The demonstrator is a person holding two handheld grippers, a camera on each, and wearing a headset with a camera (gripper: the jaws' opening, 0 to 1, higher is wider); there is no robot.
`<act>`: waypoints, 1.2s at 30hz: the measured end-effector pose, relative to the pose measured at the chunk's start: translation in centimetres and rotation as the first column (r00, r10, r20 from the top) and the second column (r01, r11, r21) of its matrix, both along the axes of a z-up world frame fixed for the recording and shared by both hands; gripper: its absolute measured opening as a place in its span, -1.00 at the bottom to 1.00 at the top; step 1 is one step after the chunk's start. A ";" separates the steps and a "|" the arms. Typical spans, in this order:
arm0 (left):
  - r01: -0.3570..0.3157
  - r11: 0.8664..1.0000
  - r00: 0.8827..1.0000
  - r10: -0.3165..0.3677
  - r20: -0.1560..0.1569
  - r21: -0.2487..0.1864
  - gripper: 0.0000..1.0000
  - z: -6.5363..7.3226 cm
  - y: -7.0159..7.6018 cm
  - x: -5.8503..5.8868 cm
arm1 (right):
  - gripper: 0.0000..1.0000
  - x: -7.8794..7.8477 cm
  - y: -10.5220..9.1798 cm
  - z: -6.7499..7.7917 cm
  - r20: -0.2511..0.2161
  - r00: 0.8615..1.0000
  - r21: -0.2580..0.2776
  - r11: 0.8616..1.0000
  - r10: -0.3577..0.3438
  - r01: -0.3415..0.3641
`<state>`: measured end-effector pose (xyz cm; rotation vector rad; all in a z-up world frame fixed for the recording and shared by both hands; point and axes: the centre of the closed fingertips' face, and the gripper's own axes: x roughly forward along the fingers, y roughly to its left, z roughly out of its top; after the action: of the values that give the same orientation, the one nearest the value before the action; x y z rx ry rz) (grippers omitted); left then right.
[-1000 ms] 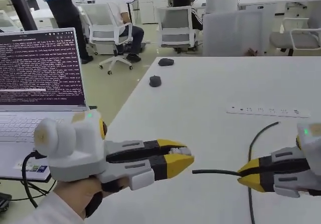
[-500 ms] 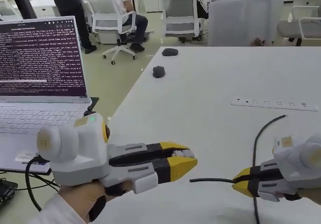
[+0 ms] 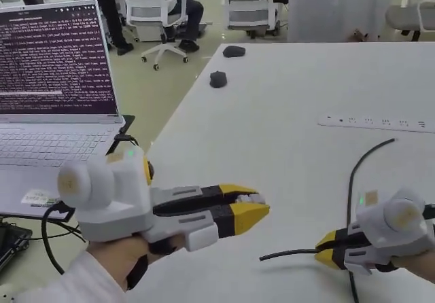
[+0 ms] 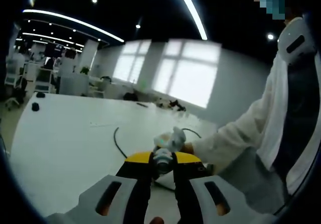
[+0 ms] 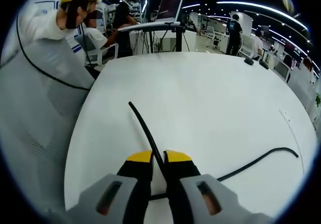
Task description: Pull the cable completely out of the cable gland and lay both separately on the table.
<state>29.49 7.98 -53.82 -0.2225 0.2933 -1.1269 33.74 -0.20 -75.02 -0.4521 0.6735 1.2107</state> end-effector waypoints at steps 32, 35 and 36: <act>0.024 0.991 0.994 -0.010 -0.104 0.130 -0.67 -6.9 -2.0 4.1 | -0.57 0.6 -4.3 1.1 -0.017 0.976 0.109 0.970 -0.219 0.219; 0.008 0.990 0.993 0.009 -0.117 0.142 -0.67 -8.2 -2.3 5.1 | -0.55 0.4 -5.4 2.2 -0.017 0.962 0.151 0.951 -0.271 0.270; 0.000 0.990 0.993 0.017 -0.121 0.144 -0.67 -8.7 -2.5 5.5 | -0.54 0.2 -6.0 2.7 -0.025 0.955 0.170 0.940 -0.295 0.295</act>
<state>35.00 5.53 -62.54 -0.1648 0.4800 -1.0804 33.92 -6.20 -72.32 -0.1974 0.6058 0.9734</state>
